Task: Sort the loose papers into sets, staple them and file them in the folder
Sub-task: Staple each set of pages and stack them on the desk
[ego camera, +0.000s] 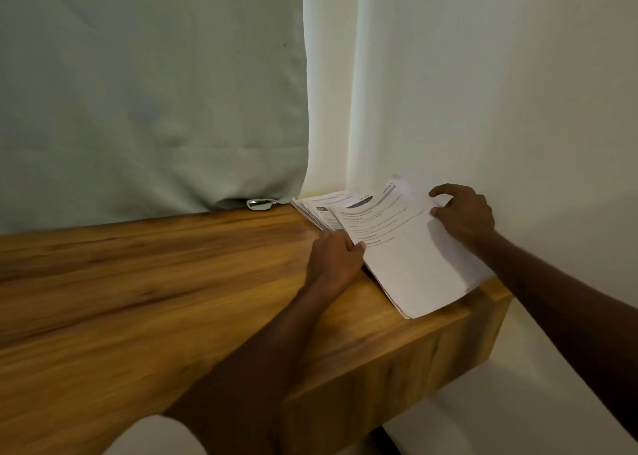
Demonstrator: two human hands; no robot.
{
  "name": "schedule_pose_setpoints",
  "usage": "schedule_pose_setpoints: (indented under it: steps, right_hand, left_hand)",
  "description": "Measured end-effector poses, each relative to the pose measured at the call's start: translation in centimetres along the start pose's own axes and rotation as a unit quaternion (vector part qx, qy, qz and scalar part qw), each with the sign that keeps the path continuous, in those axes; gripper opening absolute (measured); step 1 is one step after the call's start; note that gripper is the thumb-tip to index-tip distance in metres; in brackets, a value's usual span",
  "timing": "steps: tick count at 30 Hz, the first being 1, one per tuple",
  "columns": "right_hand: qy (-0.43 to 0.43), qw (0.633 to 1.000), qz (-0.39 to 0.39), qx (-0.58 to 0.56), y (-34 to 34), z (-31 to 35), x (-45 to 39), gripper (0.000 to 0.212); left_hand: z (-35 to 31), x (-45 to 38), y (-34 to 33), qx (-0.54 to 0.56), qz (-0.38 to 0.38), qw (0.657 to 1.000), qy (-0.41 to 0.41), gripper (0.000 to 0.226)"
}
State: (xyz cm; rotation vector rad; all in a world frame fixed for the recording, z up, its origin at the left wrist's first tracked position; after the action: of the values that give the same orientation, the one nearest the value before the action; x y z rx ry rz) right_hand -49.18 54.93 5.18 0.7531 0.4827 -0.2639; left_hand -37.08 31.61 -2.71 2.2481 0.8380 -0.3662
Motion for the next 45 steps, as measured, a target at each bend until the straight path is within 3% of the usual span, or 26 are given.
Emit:
schedule_pose_setpoints:
  steps: [6,10,13,15,18,21,23,25,42,45]
  right_hand:
    - [0.072,0.986,0.027,0.145,-2.0,-0.4,-0.9,0.029]
    - [0.14,0.944,0.059,0.294,-3.5,0.8,0.2,0.031]
    - [0.188,0.91,0.025,0.368,-4.1,1.9,1.3,0.052]
    - [0.222,0.909,0.012,0.351,-4.6,2.3,1.7,0.058]
    - [0.261,0.925,0.041,0.274,-5.6,2.2,1.8,0.045]
    - [0.209,0.942,0.144,0.219,-7.1,0.6,1.5,0.047]
    - [0.184,0.931,0.218,0.229,-8.4,-0.8,1.5,0.057]
    - [0.191,0.919,0.243,0.246,-9.3,-1.8,1.7,0.062]
    - [0.183,0.926,0.235,0.233,-10.4,-3.2,1.6,0.066]
    - [0.209,0.929,0.188,0.241,-9.3,-2.1,1.5,0.064]
  left_hand:
    - [1.1,-0.8,-1.2,-0.025,0.022,0.999,-0.008,0.025]
    - [1.2,-0.8,-1.3,-0.048,0.026,0.998,-0.012,0.044]
    - [1.1,-0.7,-1.3,-0.071,0.03,0.997,-0.018,0.05]
    - [1.0,-0.7,-1.3,-0.076,0.029,0.996,-0.024,0.058]
    - [0.8,-0.5,-1.3,-0.078,0.032,0.996,-0.03,0.06]
    - [0.9,-0.6,-1.5,-0.098,0.039,0.994,-0.031,0.054]
    - [1.0,-0.5,-1.5,-0.111,0.039,0.993,-0.026,0.052]
    - [1.2,-0.5,-1.7,-0.12,0.042,0.992,-0.024,0.051]
    - [1.1,-0.5,-2.0,-0.147,0.056,0.987,-0.023,0.053]
    - [1.1,-0.4,-1.7,-0.131,0.05,0.99,-0.025,0.054]
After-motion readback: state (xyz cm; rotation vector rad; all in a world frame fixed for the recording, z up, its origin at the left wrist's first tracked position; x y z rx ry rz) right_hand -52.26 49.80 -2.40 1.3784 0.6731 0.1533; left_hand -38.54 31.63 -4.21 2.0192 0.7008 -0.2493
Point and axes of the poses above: each hand's wrist, its own x-axis away from the middle knuckle, its own y-axis out of the back of the hand, z = x × y, the point moved 6 cm from there along -x, towards the middle knuckle, and after that the axes turned 5 degrees about -z, right-handed, at the moved point
